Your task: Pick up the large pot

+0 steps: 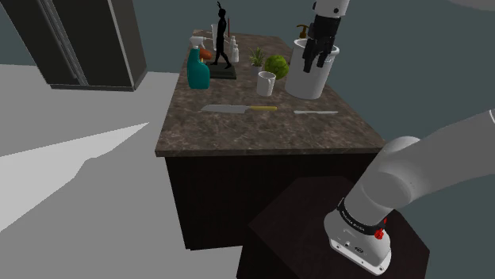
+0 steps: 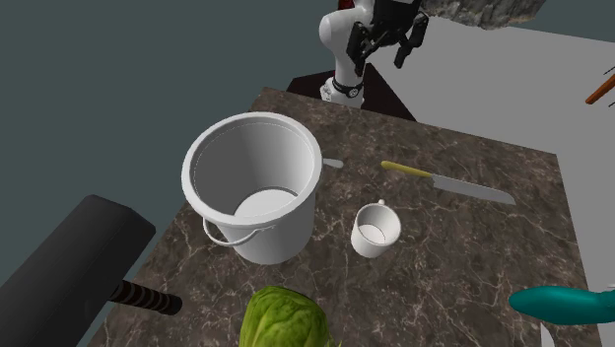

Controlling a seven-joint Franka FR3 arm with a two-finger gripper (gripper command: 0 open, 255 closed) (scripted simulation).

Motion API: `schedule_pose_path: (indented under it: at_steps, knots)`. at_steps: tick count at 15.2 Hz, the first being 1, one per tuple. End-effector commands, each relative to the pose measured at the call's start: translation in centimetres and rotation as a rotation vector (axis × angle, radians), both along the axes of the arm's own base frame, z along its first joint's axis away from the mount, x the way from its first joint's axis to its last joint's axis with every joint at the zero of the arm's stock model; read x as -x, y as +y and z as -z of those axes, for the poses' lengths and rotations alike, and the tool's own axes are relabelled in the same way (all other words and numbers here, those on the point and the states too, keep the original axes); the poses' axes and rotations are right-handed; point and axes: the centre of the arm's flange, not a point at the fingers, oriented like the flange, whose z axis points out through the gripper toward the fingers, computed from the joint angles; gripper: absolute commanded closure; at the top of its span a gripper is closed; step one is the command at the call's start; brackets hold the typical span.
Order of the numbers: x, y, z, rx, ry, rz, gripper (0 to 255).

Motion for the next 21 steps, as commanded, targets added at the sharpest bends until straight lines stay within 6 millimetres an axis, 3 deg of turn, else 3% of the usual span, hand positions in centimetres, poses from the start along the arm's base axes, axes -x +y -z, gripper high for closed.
schedule_pose_path:
  at_steps: [1,18,21]
  knots:
    - [-1.5,-2.0,-0.1,-0.002,0.0,-0.007,0]
    - [-15.7,-19.6,-2.1,-0.026,0.0,-0.052,0]
    - [-16.4,-20.5,-1.1,-0.028,0.0,-0.055,0]
